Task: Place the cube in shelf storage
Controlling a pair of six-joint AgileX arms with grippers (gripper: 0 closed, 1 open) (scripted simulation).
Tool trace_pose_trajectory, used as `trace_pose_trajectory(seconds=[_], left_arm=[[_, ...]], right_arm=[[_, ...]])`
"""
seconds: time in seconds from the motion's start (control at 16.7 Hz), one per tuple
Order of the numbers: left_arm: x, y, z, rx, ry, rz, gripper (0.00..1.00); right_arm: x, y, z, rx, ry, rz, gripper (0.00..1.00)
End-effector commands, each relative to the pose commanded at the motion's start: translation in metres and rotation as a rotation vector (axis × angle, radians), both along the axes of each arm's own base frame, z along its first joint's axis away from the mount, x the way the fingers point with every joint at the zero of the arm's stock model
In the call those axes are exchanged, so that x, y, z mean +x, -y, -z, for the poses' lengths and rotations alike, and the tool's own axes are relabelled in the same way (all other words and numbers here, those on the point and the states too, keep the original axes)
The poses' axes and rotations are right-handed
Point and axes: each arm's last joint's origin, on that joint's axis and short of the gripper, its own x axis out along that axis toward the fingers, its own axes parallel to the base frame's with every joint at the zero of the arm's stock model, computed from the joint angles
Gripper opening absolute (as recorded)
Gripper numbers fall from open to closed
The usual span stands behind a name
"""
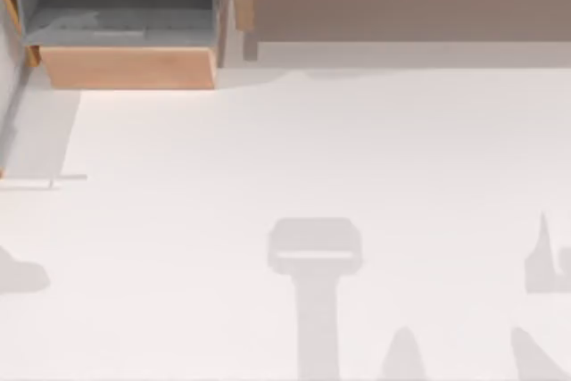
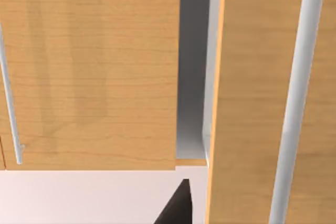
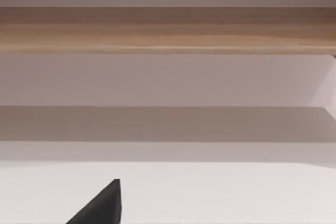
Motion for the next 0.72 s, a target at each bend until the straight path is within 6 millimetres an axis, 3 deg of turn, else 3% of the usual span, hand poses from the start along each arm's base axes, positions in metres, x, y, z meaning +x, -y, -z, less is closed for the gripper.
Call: trace_pose_trajectory(seconds=[0.12, 0.72], left_arm=[[0.0, 0.0, 0.0, 0.0, 0.0, 0.0, 1.0], [-0.004, -0.0001, -0.0001, 0.001, 0.001, 0.001, 1.0]], right_arm=[[0.0, 0.0, 0.0, 0.0, 0.0, 0.0, 1.0], [0.0, 0.0, 0.0, 0.0, 0.0, 0.0, 1.0]])
